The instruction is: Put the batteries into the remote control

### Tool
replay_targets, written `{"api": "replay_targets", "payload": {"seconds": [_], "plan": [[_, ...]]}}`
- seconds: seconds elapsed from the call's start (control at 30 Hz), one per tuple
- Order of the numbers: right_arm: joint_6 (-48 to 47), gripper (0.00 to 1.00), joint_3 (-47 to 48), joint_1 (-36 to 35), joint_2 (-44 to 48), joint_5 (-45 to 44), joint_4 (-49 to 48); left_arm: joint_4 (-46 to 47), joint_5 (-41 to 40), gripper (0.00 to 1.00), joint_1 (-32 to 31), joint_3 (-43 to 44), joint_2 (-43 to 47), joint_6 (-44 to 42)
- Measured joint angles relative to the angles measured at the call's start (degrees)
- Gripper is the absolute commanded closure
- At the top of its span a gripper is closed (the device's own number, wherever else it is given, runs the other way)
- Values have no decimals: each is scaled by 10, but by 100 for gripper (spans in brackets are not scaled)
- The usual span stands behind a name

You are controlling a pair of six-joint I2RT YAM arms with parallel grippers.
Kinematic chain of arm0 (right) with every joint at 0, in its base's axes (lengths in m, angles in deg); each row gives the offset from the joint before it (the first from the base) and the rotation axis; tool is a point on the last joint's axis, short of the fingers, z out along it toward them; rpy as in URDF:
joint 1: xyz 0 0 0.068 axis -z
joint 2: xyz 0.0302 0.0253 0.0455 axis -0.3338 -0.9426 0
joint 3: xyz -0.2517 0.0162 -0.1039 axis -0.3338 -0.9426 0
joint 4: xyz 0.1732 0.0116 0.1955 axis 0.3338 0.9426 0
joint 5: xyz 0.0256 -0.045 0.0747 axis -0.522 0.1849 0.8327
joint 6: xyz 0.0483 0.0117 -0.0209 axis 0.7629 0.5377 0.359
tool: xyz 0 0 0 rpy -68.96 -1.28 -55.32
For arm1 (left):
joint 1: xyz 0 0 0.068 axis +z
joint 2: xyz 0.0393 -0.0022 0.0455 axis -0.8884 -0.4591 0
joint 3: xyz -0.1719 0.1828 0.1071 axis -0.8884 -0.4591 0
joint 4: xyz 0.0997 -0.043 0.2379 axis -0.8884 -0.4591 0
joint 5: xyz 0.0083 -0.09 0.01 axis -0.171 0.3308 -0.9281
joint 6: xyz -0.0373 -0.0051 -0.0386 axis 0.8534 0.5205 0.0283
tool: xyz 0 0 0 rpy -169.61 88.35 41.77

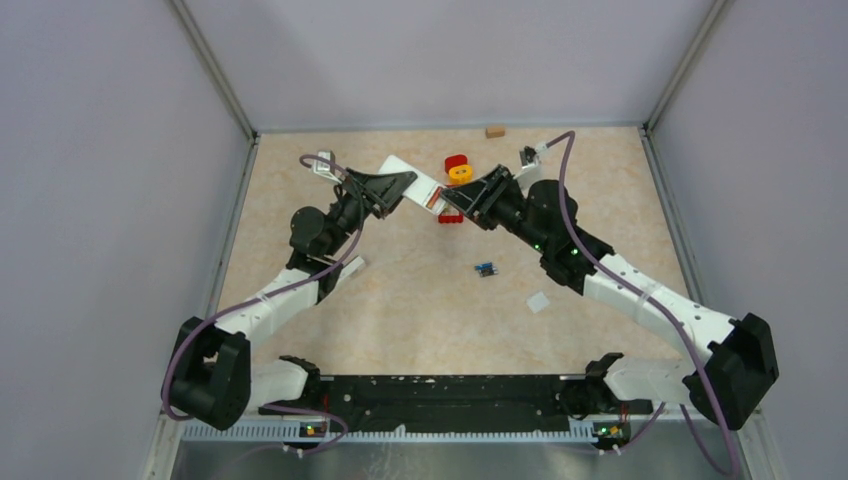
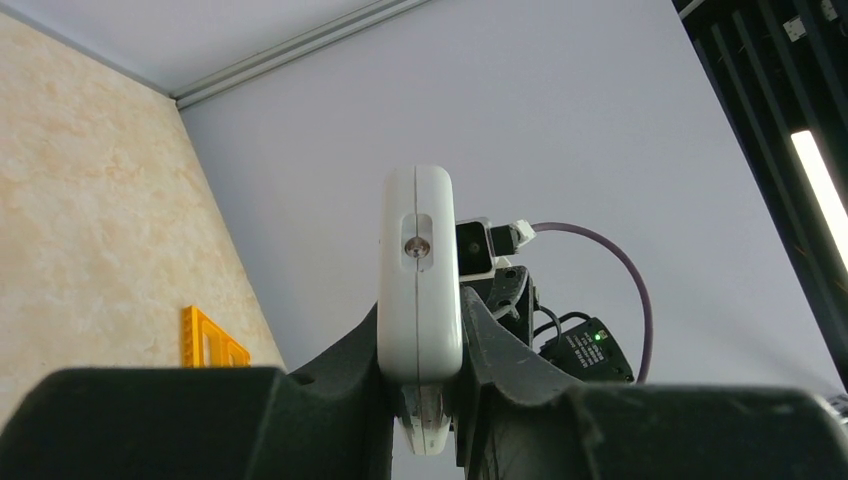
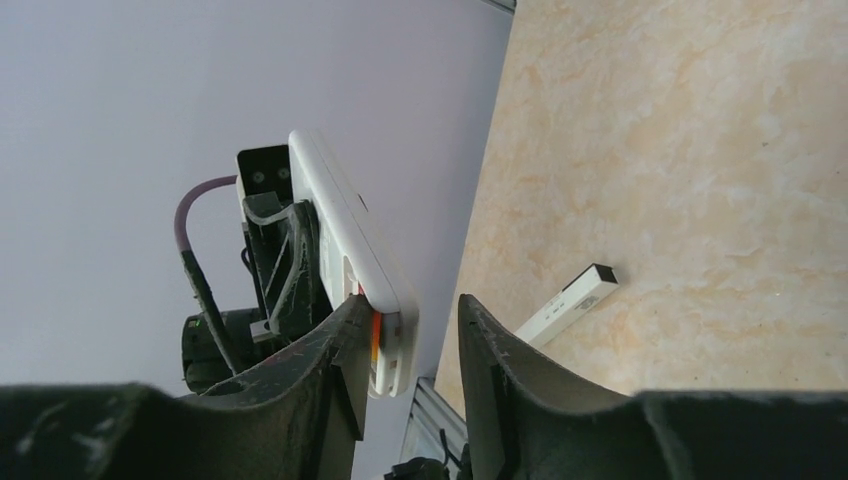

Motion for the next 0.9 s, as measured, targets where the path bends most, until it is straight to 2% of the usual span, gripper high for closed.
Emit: {"api": "replay_targets", "payload": {"seconds": [0.33, 0.6, 0.9], "plan": [[3, 60, -30, 1, 5, 11, -40, 1, 1, 100, 0, 0, -1, -1], [7, 45, -53, 1, 24, 11, -56, 8, 2, 100, -2, 0, -1, 3], [8, 44, -56, 1, 24, 11, -86, 11, 2, 100, -2, 0, -1, 6]]}}
